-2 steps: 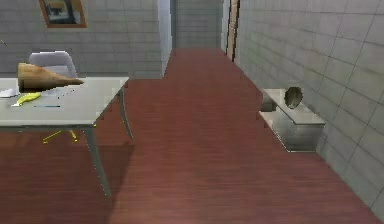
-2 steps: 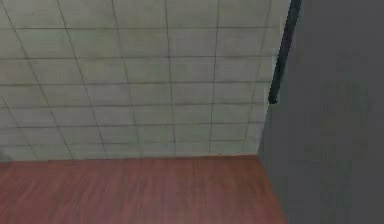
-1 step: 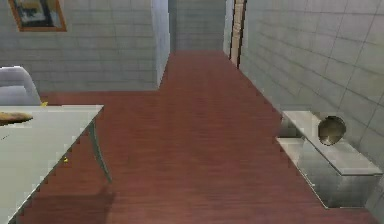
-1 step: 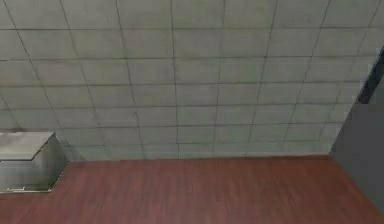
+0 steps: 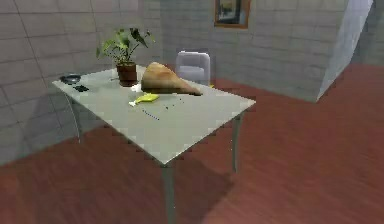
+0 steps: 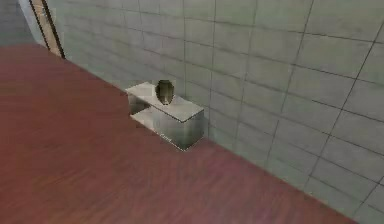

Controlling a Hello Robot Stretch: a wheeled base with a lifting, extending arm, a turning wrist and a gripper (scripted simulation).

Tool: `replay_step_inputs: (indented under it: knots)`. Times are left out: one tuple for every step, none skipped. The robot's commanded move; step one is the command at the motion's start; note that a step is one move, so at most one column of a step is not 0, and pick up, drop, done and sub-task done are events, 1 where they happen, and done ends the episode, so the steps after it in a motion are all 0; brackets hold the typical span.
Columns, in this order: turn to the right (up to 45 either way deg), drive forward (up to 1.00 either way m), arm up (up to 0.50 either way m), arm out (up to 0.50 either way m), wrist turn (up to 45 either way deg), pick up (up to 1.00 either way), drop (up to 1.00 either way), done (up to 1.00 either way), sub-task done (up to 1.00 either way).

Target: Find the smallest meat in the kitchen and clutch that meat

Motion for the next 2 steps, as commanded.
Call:
replay_step_inputs:
  knots:
    - [-45.0,0.0,0.0,0.0,0.0,0.0,0.0,0.0,0.0]
    - [-9.0,0.0,0.0,0.0,0.0,0.0,0.0,0.0,0.0]
